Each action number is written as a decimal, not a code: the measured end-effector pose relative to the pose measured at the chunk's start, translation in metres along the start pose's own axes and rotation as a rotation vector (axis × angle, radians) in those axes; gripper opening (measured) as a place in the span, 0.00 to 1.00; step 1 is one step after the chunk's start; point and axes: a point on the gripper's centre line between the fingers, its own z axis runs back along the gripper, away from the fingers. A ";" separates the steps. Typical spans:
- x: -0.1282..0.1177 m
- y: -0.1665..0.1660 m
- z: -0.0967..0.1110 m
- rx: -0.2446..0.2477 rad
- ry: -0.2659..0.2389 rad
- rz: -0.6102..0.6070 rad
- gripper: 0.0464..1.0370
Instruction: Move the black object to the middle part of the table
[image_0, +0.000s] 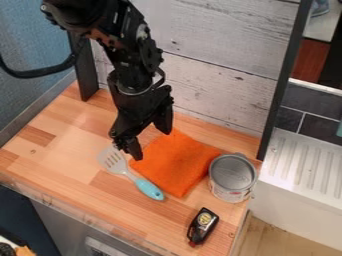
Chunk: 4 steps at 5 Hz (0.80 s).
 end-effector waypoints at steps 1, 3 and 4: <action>-0.002 0.005 -0.006 0.022 0.011 -0.001 0.96; -0.019 0.021 0.000 -0.015 0.049 -0.244 0.96; -0.035 0.027 -0.002 -0.031 0.033 -0.474 0.96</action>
